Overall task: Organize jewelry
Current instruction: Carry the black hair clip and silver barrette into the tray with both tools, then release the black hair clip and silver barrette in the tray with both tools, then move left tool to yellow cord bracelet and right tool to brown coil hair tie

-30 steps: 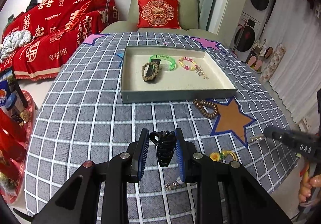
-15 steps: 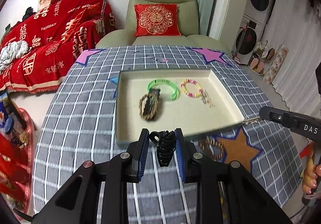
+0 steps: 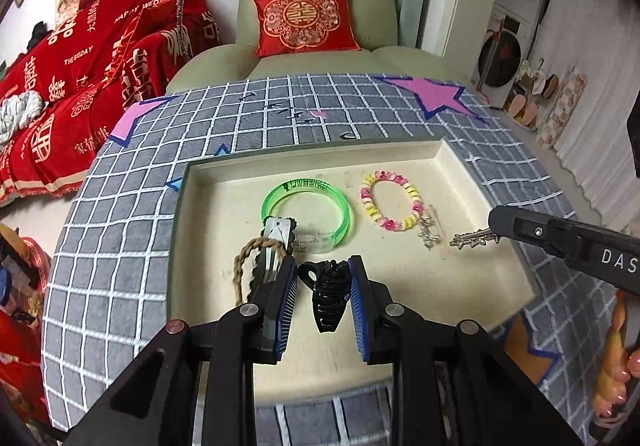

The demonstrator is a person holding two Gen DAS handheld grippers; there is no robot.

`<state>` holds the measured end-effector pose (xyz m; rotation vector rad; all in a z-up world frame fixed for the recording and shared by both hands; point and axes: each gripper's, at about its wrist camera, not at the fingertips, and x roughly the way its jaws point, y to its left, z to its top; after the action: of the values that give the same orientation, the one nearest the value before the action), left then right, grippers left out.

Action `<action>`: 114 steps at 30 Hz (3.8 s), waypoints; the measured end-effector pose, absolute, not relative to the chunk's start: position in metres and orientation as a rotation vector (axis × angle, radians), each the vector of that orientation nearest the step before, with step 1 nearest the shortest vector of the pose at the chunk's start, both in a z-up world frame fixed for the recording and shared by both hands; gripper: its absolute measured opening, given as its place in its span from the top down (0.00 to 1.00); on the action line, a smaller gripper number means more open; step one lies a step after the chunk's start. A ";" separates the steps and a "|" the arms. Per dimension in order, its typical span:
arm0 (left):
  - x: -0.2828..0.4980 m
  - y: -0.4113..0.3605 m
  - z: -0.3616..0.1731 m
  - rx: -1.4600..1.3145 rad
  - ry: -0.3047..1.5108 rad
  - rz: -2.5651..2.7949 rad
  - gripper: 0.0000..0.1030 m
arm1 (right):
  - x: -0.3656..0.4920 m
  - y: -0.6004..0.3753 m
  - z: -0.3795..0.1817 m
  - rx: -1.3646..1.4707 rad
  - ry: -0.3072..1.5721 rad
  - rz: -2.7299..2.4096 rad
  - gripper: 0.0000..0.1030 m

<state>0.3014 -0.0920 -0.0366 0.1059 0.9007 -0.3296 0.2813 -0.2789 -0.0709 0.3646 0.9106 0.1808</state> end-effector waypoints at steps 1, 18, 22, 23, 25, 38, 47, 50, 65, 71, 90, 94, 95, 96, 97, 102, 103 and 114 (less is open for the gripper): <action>0.303 -0.094 -0.039 0.111 0.903 -0.328 0.67 | 0.286 -0.279 -0.074 0.366 0.912 0.183 0.87; 0.312 -0.117 -0.078 0.218 0.961 -0.289 0.66 | 0.300 -0.271 -0.116 0.336 0.971 0.189 0.86; 0.312 -0.118 -0.082 0.228 0.968 -0.276 0.66 | 0.299 -0.271 -0.123 0.335 0.995 0.180 0.86; 0.311 -0.118 -0.082 0.230 0.968 -0.274 0.66 | 0.299 -0.271 -0.125 0.336 0.999 0.176 0.86; 0.311 -0.118 -0.082 0.233 0.971 -0.269 0.66 | 0.300 -0.271 -0.125 0.335 1.004 0.176 0.86; 0.309 -0.116 -0.072 0.220 0.953 -0.257 0.66 | 0.294 -0.267 -0.091 0.345 0.921 0.203 0.39; 0.297 -0.109 -0.048 0.191 0.884 -0.240 0.01 | 0.265 -0.285 -0.067 0.378 0.874 0.177 0.31; 0.291 -0.104 -0.039 0.173 0.872 -0.241 0.00 | 0.253 -0.288 -0.061 0.385 0.863 0.175 0.30; 0.216 -0.083 -0.020 0.138 0.856 -0.283 0.00 | 0.190 -0.299 -0.050 0.415 0.847 0.164 0.17; 0.184 -0.073 -0.026 0.132 0.868 -0.300 0.00 | 0.169 -0.301 -0.062 0.420 0.886 0.153 0.17; 0.101 -0.096 -0.056 0.188 0.913 -0.401 0.00 | 0.154 -0.285 -0.094 0.376 1.021 0.161 0.17; 0.094 -0.106 -0.059 0.212 0.910 -0.417 0.00 | 0.156 -0.280 -0.098 0.366 1.042 0.182 0.17; 0.093 -0.108 -0.060 0.213 0.911 -0.421 0.00 | 0.157 -0.278 -0.099 0.362 1.046 0.187 0.17; 0.093 -0.110 -0.061 0.213 0.913 -0.425 0.00 | 0.159 -0.276 -0.100 0.356 1.050 0.192 0.17; 0.094 -0.113 -0.063 0.215 0.915 -0.427 0.00 | 0.160 -0.274 -0.101 0.347 1.055 0.198 0.17; 0.095 -0.119 -0.070 0.217 0.930 -0.427 0.00 | 0.173 -0.264 -0.106 0.316 1.076 0.224 0.17; 0.095 -0.120 -0.071 0.217 0.933 -0.427 0.00 | 0.176 -0.263 -0.106 0.314 1.078 0.228 0.17; 0.093 -0.127 -0.088 0.233 0.977 -0.434 0.18 | 0.207 -0.238 -0.123 0.242 1.117 0.274 0.33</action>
<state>0.0933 -0.1275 -0.0880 0.2327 0.9770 -0.4338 0.2065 -0.2383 -0.1229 0.2418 1.1174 0.2743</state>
